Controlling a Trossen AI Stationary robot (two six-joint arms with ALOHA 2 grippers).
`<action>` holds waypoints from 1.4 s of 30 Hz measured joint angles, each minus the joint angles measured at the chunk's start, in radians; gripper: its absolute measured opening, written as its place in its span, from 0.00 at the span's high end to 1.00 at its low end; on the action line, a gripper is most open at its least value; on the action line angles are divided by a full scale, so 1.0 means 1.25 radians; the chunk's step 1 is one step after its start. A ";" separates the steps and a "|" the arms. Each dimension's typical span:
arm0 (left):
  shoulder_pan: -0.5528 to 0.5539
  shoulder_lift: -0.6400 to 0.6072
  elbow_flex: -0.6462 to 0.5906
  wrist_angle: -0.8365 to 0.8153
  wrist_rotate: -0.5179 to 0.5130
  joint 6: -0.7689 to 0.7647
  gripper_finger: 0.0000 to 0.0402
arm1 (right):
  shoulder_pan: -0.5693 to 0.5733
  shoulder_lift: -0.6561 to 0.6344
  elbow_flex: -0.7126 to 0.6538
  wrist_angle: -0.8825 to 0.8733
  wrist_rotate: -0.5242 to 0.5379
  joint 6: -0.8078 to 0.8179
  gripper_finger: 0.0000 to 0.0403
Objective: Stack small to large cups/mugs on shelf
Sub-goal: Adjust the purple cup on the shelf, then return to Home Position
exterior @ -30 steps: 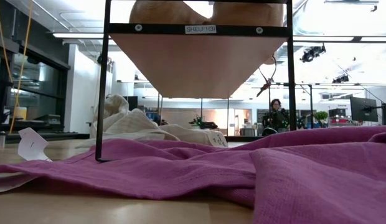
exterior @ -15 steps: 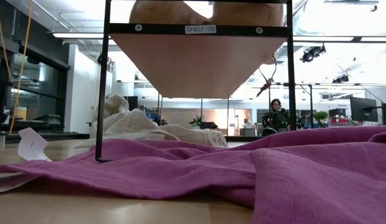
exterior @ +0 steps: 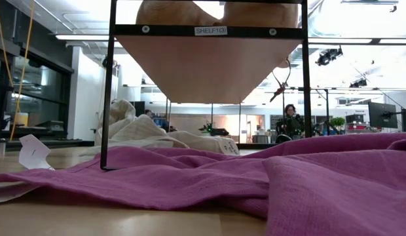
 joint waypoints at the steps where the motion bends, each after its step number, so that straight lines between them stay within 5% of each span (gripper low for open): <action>1: 0.000 0.000 0.000 0.000 0.000 0.000 0.88 | 0.000 0.000 0.000 0.000 0.000 0.000 1.00; 42: 0.000 -0.002 0.000 0.014 0.000 0.012 0.88 | -0.002 -0.018 0.000 0.015 -0.012 0.021 1.00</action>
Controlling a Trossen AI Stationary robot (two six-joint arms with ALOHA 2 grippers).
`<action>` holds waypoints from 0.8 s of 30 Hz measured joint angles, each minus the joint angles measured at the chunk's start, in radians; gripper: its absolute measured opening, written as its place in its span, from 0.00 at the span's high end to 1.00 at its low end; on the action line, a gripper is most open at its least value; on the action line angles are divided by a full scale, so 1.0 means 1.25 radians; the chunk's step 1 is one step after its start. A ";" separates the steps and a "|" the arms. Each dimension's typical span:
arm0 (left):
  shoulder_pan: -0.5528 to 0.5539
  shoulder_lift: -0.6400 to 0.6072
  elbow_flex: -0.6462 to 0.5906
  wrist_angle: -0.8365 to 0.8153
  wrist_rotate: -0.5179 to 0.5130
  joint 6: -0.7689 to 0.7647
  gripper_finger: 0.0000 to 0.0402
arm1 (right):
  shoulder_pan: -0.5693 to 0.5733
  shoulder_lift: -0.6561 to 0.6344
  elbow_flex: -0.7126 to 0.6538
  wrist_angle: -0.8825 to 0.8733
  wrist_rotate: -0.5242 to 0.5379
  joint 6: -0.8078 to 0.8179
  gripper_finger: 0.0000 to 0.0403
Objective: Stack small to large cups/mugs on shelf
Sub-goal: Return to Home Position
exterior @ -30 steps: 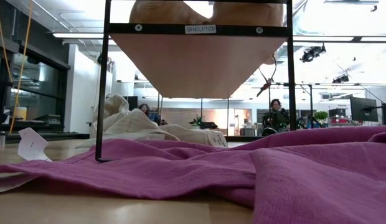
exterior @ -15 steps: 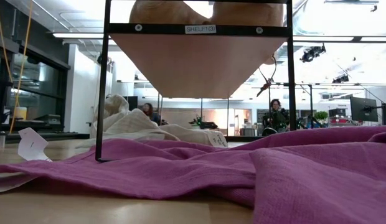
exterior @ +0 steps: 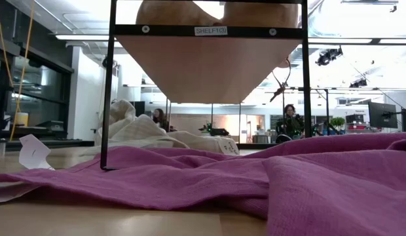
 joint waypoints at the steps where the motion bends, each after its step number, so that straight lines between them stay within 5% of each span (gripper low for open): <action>1: 0.000 -0.002 0.000 0.009 0.000 0.006 0.88 | 0.000 -0.009 0.000 0.003 0.000 0.006 1.00; 12: 0.013 -0.077 0.000 0.352 0.197 -0.089 0.88 | -0.010 -0.153 0.170 0.143 -0.013 0.072 1.00; 24: 0.010 -0.201 0.000 0.829 0.211 -0.298 0.88 | -0.009 -0.294 0.300 0.338 -0.017 0.169 1.00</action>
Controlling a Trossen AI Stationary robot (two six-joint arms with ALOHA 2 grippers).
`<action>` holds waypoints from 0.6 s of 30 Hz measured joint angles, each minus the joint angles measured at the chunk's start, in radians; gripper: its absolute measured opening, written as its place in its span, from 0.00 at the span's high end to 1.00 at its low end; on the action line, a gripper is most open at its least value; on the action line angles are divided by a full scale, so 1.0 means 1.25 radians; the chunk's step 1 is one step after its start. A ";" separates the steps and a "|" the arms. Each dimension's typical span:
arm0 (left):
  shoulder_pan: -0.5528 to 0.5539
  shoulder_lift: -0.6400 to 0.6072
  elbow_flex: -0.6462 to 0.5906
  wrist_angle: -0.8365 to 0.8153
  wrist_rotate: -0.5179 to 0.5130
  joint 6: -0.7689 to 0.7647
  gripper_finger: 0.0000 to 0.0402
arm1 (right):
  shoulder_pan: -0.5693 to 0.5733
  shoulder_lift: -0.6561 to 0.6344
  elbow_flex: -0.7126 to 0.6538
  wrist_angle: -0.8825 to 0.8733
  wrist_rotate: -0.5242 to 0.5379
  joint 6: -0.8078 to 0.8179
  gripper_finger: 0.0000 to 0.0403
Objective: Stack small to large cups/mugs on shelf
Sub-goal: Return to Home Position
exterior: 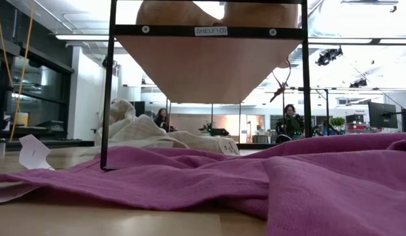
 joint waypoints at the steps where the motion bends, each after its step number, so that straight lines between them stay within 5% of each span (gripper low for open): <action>1: 0.000 -0.008 -0.002 0.015 -0.001 -0.012 0.88 | 0.000 -0.013 -0.002 0.013 -0.008 0.001 1.00; 9: 0.000 -0.146 -0.138 0.025 -0.063 -0.076 0.88 | 0.000 -0.149 -0.091 0.004 -0.038 0.009 1.00; 18: 0.000 -0.442 -0.586 0.273 -0.073 -0.157 0.88 | 0.001 -0.367 -0.411 0.367 -0.107 0.208 1.00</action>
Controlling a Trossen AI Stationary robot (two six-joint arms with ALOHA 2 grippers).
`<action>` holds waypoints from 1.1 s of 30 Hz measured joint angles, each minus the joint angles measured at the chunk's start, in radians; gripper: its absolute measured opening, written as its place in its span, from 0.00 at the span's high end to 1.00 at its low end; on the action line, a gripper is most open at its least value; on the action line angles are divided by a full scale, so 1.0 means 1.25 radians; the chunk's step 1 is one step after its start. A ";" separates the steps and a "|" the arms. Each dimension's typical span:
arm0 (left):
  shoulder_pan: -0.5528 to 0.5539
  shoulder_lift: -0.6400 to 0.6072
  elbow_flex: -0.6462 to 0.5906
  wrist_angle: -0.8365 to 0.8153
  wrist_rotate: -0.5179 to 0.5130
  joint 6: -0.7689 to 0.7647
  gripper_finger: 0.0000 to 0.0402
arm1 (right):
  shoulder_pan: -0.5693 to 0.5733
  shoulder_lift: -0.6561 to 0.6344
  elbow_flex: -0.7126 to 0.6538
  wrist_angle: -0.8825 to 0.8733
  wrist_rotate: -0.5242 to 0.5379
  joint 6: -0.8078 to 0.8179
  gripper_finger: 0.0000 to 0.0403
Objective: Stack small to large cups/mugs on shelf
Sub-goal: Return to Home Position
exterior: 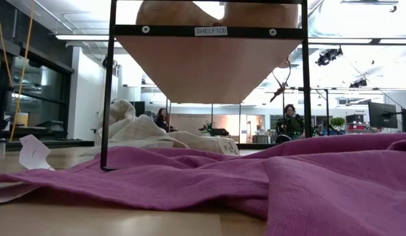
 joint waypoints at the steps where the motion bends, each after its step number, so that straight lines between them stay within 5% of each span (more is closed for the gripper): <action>1: 0.000 -0.027 -0.049 0.030 0.004 -0.012 0.88 | 0.000 -0.020 -0.047 0.046 0.000 0.026 1.00; 7: 0.000 -0.137 -0.257 0.128 0.039 -0.099 0.88 | 0.000 -0.093 -0.295 0.255 -0.008 0.166 1.00; 15: -0.001 -0.202 -0.358 0.167 0.107 -0.138 0.88 | 0.000 -0.097 -0.440 0.376 -0.013 0.265 1.00; 27: -0.008 -0.266 -0.750 0.556 0.011 -0.155 0.88 | 0.000 -0.096 -0.388 0.349 -0.013 0.316 1.00; 33: -0.195 -0.206 -0.770 0.634 -0.033 -0.054 0.88 | 0.000 -0.095 -0.346 0.227 -0.008 0.290 1.00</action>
